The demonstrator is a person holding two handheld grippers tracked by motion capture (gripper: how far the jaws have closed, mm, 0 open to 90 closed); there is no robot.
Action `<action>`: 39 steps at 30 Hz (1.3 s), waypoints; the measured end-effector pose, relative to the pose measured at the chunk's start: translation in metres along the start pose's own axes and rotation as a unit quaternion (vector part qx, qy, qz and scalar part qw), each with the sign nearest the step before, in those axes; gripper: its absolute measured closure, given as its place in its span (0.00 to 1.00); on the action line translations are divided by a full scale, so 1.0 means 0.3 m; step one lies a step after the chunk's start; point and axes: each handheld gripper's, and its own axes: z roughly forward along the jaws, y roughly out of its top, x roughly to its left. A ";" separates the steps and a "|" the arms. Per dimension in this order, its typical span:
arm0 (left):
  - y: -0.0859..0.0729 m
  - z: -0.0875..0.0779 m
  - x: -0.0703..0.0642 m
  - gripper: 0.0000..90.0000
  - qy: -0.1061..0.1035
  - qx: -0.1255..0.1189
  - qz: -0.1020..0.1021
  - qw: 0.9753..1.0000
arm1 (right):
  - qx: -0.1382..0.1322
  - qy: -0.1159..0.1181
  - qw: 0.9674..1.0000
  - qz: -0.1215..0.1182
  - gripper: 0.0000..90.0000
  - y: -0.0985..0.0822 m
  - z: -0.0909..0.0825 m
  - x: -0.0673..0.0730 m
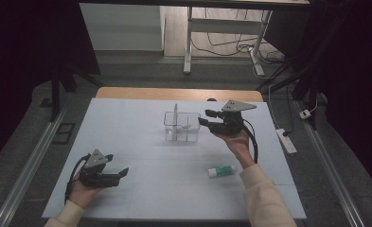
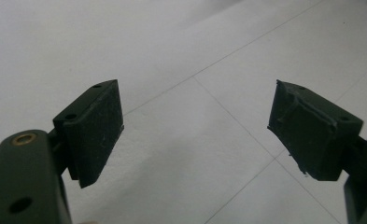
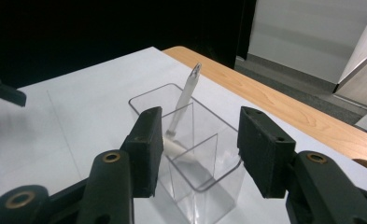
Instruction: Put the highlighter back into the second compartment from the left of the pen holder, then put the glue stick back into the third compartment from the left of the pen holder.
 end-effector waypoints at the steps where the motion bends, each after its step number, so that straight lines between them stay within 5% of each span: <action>1: 0.000 0.000 0.000 0.20 0.000 0.000 0.000 1.000 | 0.003 0.000 1.000 -0.003 0.54 -0.002 -0.006 0.002; 18: 0.002 0.002 -0.003 0.20 0.001 0.000 0.001 1.000 | 0.056 0.023 0.997 -0.057 0.49 -0.057 -0.116 0.055; 26: 0.005 0.001 -0.007 0.20 0.000 -0.001 0.002 1.000 | 0.073 0.036 0.995 -0.063 0.48 -0.068 -0.151 0.055; 34: 0.005 0.000 -0.007 0.20 0.001 -0.002 0.002 1.000 | 0.098 0.050 0.991 -0.069 0.48 -0.087 -0.170 0.057; 39: 0.004 -0.001 -0.006 0.20 0.001 -0.002 0.002 1.000 | 0.126 0.057 0.987 -0.087 0.47 -0.109 -0.174 0.062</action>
